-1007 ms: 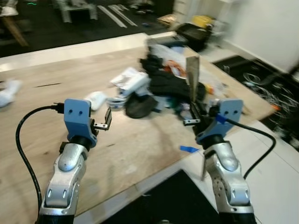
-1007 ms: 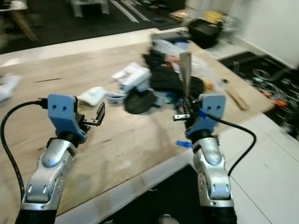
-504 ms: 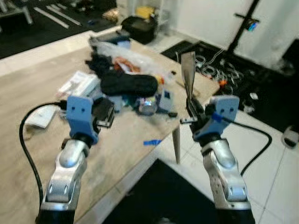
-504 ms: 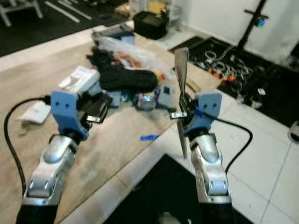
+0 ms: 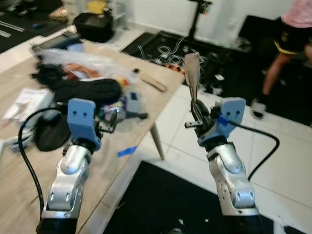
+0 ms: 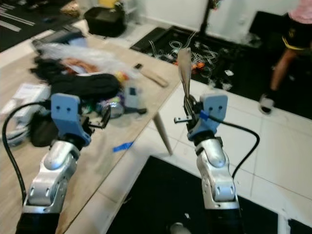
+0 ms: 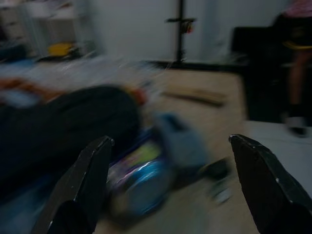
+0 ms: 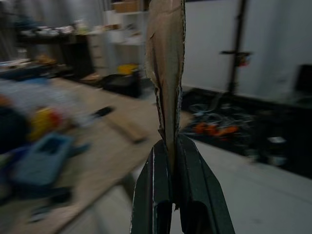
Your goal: Picking trash to rubbish bin
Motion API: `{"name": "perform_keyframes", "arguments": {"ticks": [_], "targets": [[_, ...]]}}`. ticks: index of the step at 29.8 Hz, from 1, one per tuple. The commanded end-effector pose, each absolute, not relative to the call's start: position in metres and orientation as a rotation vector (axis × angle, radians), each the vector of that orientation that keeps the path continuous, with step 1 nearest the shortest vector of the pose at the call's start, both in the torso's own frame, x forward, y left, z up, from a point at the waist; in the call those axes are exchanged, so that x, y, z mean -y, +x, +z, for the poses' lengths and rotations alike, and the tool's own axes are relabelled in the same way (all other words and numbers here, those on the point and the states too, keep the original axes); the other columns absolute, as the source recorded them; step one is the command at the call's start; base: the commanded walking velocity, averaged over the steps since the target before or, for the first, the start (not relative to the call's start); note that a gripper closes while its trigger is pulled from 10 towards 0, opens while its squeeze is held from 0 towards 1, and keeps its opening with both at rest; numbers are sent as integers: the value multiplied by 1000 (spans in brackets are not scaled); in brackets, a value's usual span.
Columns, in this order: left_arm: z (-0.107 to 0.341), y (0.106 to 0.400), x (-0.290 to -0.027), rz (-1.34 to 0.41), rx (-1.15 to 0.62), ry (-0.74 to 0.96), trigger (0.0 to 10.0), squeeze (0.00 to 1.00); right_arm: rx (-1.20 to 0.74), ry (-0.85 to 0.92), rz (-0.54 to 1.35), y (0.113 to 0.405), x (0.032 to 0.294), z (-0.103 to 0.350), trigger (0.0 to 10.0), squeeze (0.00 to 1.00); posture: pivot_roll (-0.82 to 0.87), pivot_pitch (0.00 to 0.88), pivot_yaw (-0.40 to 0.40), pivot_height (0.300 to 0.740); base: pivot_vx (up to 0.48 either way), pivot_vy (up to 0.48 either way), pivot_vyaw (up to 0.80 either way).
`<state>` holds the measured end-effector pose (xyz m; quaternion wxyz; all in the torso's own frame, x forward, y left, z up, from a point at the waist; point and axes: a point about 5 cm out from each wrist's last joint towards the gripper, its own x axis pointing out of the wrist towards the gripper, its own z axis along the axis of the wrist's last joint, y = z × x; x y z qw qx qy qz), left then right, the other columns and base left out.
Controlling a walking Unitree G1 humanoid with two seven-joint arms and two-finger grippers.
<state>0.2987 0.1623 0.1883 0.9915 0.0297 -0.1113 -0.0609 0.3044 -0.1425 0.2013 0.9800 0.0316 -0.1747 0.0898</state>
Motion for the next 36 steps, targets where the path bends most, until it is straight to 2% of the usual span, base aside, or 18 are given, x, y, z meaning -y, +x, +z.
{"name": "perform_keyframes", "arguments": {"ticks": [1,36], "targets": [[185,299,-163,-128,210,59,10000,0,329,57,181,305,141,196,10000,0,36,140,2,740,0,0,-800],[183,297,-163,-122,199,65,10000,0,269,101,189,304,139,184,10000,0,47,168,-5,740,0,0,-800]]}}
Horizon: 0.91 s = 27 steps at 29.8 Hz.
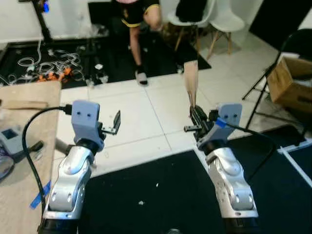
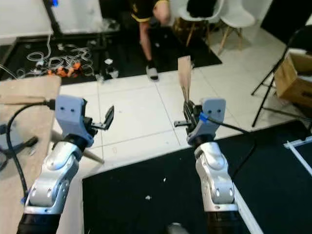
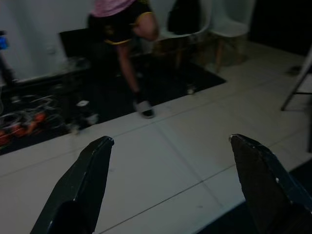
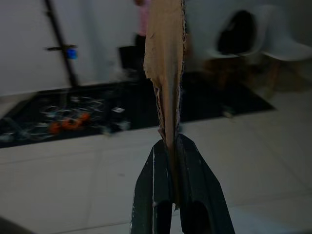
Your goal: Picking trash to rubbish bin
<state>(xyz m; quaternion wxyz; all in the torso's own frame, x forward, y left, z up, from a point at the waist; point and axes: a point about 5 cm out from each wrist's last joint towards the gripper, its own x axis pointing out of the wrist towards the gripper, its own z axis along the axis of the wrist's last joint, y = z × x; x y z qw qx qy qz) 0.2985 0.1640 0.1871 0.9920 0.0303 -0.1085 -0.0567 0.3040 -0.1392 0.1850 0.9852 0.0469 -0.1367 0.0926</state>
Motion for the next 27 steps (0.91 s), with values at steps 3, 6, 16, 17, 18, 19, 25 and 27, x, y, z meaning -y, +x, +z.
{"name": "perform_keyframes", "arguments": {"ticks": [3,6,16,17,18,19,25,27], "targets": [[183,298,-162,-130,200,70,10000,0,270,101,188,304,139,184,10000,0,49,169,-6,740,0,0,-800],[182,298,-166,-106,194,58,10000,0,272,114,208,303,136,183,10000,0,52,172,4,740,0,0,-800],[179,301,-169,-86,158,57,10000,0,259,131,193,306,136,179,10000,0,56,177,-5,740,0,0,-800],[177,301,-173,-57,146,43,10000,0,253,130,194,305,136,176,10000,0,61,169,-1,740,0,0,-800],[177,301,-173,-57,146,43,10000,0,253,130,194,305,136,176,10000,0,61,169,-1,740,0,0,-800],[176,301,-176,-39,141,33,10000,0,250,130,195,305,137,175,10000,0,61,169,-1,740,0,0,-800],[173,301,-178,-39,119,35,10000,0,193,119,200,304,138,160,10000,0,68,174,-4,740,0,0,-800],[170,301,-178,-36,94,28,10000,0,183,100,204,305,138,156,10000,0,63,180,6,740,0,0,-800]]}}
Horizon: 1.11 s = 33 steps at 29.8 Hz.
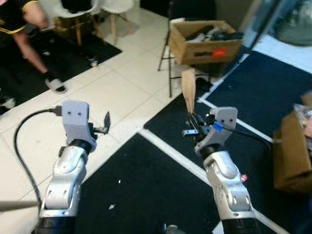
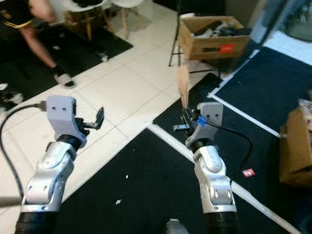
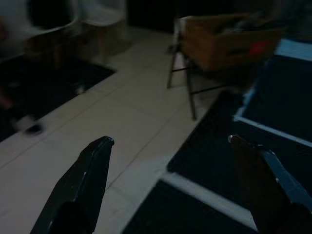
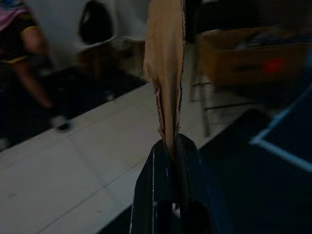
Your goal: Picking trash to rubbish bin
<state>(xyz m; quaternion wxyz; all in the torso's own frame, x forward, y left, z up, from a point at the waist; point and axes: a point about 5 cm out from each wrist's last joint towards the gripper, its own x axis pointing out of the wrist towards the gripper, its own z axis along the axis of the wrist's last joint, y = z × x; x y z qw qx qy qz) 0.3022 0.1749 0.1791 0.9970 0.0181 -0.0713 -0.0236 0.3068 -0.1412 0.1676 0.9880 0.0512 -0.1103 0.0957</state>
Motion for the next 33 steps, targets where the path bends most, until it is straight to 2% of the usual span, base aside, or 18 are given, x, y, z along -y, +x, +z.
{"name": "perform_keyframes", "arguments": {"ticks": [1,16,19,22,27,28,33], "targets": [[170,302,-177,-45,88,31,10000,0,183,98,203,305,138,156,10000,0,60,181,1,740,0,0,-800],[172,301,-178,-18,105,3,10000,0,143,126,226,306,135,149,10000,0,66,178,2,740,0,0,-778],[162,298,-181,-14,72,4,10000,0,-40,97,247,303,132,121,10000,0,55,172,-4,740,0,0,0],[147,294,-187,25,16,21,10000,0,-103,34,266,297,133,106,10000,0,41,163,0,740,0,0,0],[138,291,-189,33,-12,27,10000,0,-111,9,267,295,135,101,10000,0,41,163,0,740,0,0,0],[134,289,-190,39,-22,25,10000,0,-114,1,275,293,135,99,10000,0,42,139,-4,740,0,0,0],[130,289,-185,18,-35,34,10000,0,-129,-19,290,292,135,93,10000,0,32,139,-7,740,293,0,0]]}}
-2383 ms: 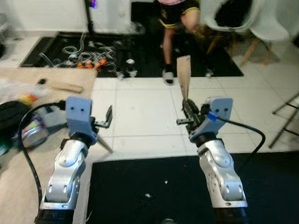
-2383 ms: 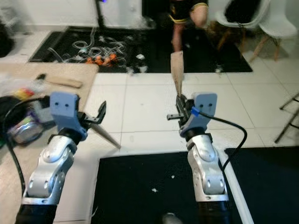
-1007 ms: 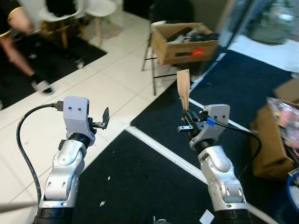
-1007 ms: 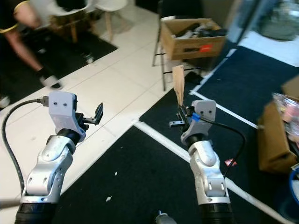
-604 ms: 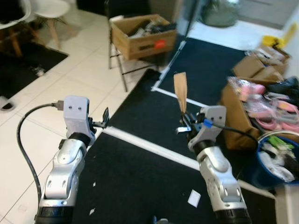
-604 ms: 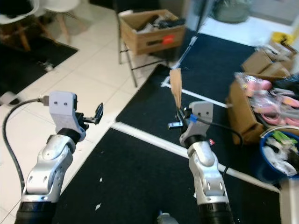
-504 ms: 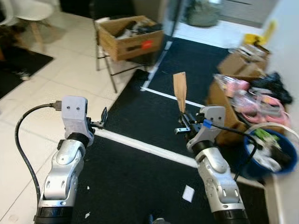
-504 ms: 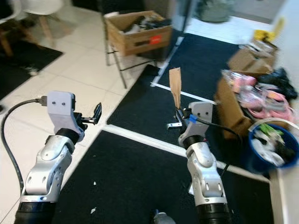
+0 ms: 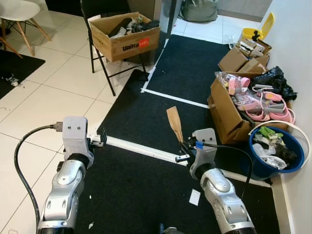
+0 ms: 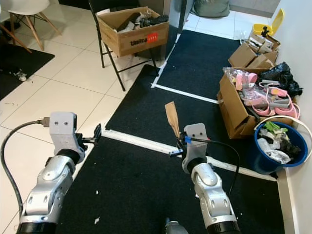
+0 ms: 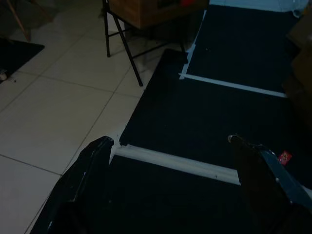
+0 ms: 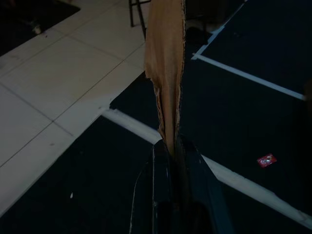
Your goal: Picking trash to rubbish bin
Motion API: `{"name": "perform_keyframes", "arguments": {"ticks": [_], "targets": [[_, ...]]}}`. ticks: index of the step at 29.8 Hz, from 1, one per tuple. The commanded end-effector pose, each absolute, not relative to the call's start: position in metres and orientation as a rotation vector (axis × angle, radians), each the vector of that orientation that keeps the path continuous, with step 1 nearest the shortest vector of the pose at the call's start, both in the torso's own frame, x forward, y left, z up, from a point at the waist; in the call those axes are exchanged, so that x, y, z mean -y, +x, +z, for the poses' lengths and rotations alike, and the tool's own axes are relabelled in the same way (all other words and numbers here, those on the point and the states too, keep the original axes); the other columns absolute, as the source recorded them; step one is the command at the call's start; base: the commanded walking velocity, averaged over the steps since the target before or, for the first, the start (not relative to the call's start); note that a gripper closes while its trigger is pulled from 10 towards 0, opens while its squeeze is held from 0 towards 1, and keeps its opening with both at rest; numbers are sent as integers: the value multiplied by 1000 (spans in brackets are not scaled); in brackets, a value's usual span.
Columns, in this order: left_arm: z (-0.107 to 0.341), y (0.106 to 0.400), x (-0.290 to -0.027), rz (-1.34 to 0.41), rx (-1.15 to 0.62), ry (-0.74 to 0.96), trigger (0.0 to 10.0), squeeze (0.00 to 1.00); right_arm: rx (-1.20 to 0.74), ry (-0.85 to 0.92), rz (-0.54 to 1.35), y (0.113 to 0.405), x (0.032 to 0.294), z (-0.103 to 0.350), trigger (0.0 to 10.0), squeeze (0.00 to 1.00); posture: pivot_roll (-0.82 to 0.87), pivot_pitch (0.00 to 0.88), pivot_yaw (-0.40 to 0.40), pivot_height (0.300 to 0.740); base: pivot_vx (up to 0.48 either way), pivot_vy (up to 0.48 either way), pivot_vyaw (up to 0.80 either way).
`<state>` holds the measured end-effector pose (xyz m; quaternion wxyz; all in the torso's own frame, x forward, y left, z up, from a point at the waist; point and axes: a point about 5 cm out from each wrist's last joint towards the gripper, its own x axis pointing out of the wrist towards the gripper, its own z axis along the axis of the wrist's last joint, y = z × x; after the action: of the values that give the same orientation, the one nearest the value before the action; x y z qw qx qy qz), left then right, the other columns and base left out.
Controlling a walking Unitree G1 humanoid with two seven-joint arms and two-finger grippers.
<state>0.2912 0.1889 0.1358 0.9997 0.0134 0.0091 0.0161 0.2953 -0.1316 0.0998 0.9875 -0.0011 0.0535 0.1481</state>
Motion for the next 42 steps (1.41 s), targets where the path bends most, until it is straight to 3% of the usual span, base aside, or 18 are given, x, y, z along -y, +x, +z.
{"name": "perform_keyframes", "arguments": {"ticks": [1,21,34,42], "targets": [[128,290,-183,9,-39,40,10000,0,-133,-18,289,292,135,90,10000,0,39,140,-13,740,319,0,0],[112,290,-184,-26,-65,40,10000,0,-147,40,192,295,147,72,10000,0,46,148,-11,740,328,0,0],[109,294,-179,-45,-68,24,10000,0,-164,62,67,299,165,58,10000,0,47,146,8,740,309,0,-763],[106,291,-189,-18,-79,33,10000,0,-174,66,93,302,164,56,10000,0,52,151,-10,740,293,0,0]]}}
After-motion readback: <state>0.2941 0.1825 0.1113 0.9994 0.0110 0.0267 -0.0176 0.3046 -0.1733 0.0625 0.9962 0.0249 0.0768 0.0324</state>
